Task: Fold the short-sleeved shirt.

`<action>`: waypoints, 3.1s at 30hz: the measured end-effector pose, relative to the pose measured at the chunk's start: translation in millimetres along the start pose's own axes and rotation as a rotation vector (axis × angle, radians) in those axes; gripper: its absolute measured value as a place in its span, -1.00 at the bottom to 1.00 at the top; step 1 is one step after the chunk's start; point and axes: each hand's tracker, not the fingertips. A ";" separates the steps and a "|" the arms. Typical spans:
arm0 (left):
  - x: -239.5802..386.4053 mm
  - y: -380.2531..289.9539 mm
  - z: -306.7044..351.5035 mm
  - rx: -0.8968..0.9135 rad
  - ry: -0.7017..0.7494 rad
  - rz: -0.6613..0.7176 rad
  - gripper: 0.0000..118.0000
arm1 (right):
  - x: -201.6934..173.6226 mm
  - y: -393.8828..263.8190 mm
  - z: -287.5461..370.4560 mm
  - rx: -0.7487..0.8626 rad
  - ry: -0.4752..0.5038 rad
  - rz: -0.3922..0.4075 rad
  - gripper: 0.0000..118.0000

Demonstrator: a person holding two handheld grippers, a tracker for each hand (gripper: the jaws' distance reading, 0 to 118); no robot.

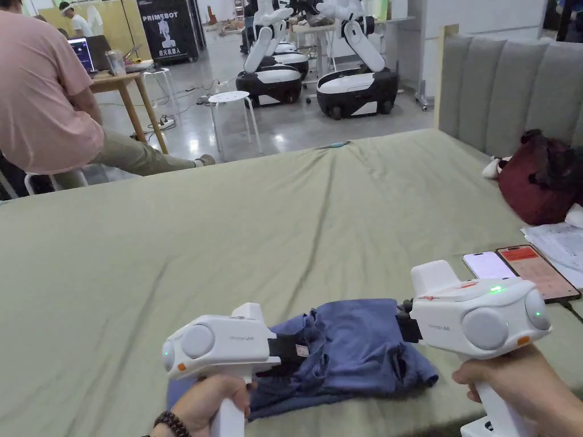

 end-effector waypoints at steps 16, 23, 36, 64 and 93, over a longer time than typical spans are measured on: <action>-67.9 7.2 135.5 0.229 0.101 0.127 -1.00 | -27.1 8.0 -12.0 0.016 0.048 0.008 -1.00; -97.5 -8.5 182.3 0.278 0.016 0.230 -0.13 | -36.9 11.0 -19.1 0.015 0.075 0.020 -1.00; -126.6 -4.5 131.7 0.132 -0.037 0.305 0.66 | -33.1 4.2 -11.2 -0.004 0.083 0.026 -1.00; -112.7 0.3 101.2 0.085 0.064 0.196 1.00 | -35.2 -2.1 -16.2 -0.019 0.108 -0.004 -1.00; -112.0 -8.8 224.1 0.326 0.128 0.201 -0.72 | -19.7 -3.4 -14.8 0.003 0.116 -0.041 -1.00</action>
